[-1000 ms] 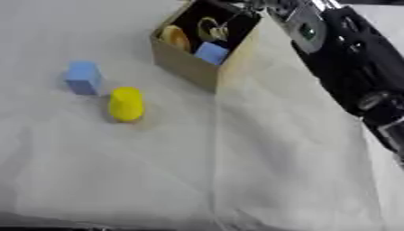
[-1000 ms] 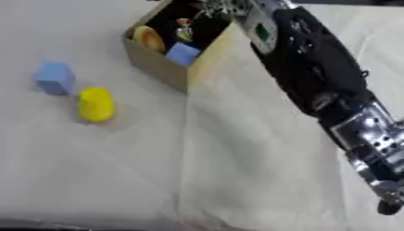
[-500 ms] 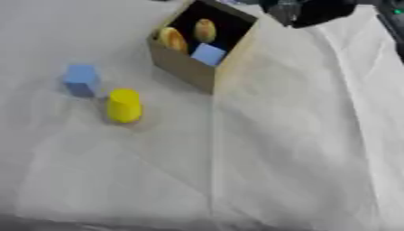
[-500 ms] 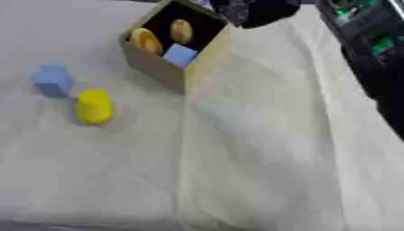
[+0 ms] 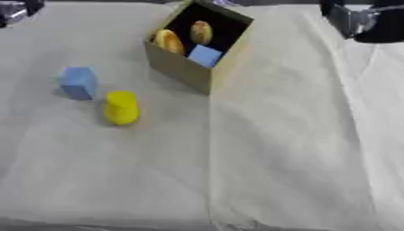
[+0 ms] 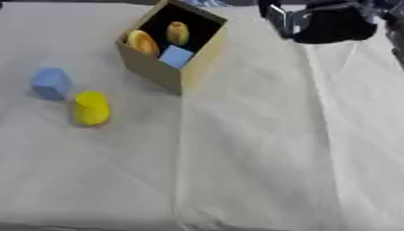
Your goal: Pick up objects on the table and place them in the box.
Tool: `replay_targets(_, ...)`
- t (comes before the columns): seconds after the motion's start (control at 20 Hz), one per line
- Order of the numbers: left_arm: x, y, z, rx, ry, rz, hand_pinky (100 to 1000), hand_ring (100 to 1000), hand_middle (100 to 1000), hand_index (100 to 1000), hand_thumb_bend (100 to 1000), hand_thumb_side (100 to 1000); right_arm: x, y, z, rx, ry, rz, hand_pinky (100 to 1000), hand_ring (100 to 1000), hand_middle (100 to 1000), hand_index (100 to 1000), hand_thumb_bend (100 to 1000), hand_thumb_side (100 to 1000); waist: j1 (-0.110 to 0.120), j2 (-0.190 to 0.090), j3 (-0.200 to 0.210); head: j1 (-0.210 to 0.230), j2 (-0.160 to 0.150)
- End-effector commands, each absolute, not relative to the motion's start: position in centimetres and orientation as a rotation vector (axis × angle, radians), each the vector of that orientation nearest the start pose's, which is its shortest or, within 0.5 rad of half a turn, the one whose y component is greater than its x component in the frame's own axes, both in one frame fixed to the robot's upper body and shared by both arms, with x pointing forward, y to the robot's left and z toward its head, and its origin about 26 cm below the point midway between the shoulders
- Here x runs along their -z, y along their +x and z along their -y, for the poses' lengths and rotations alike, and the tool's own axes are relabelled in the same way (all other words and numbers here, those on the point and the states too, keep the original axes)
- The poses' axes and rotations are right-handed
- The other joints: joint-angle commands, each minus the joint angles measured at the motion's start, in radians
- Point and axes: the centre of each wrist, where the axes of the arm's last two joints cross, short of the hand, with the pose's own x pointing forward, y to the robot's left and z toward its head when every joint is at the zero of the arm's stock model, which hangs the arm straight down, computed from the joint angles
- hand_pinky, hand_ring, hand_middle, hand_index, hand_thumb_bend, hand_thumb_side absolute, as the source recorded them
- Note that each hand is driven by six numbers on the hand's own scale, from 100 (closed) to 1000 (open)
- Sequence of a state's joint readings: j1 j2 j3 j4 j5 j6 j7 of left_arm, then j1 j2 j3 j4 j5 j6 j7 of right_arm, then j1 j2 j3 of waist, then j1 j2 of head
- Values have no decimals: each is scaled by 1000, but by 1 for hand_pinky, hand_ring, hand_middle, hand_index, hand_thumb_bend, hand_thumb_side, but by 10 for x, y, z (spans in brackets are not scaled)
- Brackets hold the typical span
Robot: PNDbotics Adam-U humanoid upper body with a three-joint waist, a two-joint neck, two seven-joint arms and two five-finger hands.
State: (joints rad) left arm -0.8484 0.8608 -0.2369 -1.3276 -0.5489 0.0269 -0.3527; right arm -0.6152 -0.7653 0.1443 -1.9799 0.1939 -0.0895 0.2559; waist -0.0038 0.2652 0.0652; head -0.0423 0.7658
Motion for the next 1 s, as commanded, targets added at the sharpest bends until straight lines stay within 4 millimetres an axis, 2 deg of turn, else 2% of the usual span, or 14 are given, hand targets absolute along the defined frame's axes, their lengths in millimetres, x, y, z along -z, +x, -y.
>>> replay_targets(0.05,-311,419,-362,1447,1059,1313,850,807,781,912,685,484,-322,299,265,1709,791,-2981,909,833,690,806,100,271,3,-23,2,-3,4)
replay_targets(0.4,-293,451,-351,1582,862,1127,862,821,794,893,740,391,-320,300,264,1683,777,-3008,909,825,680,798,100,295,4,-24,8,-7,4)
replay_targets(0.65,-280,459,-352,1593,757,1092,857,819,789,892,743,365,-318,300,264,1668,777,-3031,909,822,675,793,100,326,4,-19,11,-8,4)
replay_targets(1.0,-271,466,-332,1650,674,1093,861,828,809,898,753,332,-315,301,264,1654,767,-3071,909,815,666,785,100,381,2,-13,9,-4,4)
